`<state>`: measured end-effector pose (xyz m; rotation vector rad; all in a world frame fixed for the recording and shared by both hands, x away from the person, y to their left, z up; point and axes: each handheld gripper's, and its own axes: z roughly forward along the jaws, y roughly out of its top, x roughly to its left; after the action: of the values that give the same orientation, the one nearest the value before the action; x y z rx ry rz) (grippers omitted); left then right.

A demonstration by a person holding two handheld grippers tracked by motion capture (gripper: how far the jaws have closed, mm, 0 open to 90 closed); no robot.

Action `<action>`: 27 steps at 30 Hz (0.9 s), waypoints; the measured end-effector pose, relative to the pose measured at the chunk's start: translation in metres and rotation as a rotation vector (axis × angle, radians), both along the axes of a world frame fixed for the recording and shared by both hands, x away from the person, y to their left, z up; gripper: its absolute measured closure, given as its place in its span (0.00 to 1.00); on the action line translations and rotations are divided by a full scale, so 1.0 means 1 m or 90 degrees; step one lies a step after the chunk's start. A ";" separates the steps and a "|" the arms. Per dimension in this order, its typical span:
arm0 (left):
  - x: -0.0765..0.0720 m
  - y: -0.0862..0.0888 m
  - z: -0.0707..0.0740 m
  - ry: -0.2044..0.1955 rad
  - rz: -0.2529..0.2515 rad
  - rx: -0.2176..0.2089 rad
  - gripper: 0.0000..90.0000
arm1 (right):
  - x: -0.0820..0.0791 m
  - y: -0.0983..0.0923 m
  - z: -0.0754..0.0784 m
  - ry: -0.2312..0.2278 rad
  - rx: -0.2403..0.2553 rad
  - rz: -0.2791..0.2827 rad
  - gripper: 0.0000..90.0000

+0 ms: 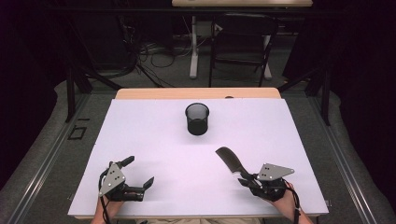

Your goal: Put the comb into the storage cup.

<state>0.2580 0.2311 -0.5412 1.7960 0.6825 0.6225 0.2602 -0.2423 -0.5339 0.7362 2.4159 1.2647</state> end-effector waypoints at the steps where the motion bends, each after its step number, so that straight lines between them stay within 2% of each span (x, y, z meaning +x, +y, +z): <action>1: 0.000 0.000 0.000 0.000 0.000 0.002 0.00 | -0.001 -0.001 0.000 0.002 -0.005 0.002 0.90; 5: 0.000 -0.001 0.000 0.001 0.000 0.002 0.00 | -0.003 -0.001 -0.001 0.000 -0.030 -0.002 1.00; 18: 0.000 -0.001 0.000 0.002 0.001 0.005 0.00 | -0.005 -0.009 -0.003 0.043 -0.072 -0.013 1.00; 19: 0.000 -0.001 0.000 0.002 0.002 0.005 0.00 | -0.004 -0.009 -0.004 0.054 -0.081 -0.017 1.00; 27: 0.000 -0.001 0.000 0.002 0.001 0.007 0.00 | -0.002 -0.010 -0.006 0.068 -0.106 -0.019 1.00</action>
<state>0.2583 0.2305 -0.5414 1.8066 0.6844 0.6261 0.2577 -0.2528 -0.5401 0.8064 2.5470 1.0217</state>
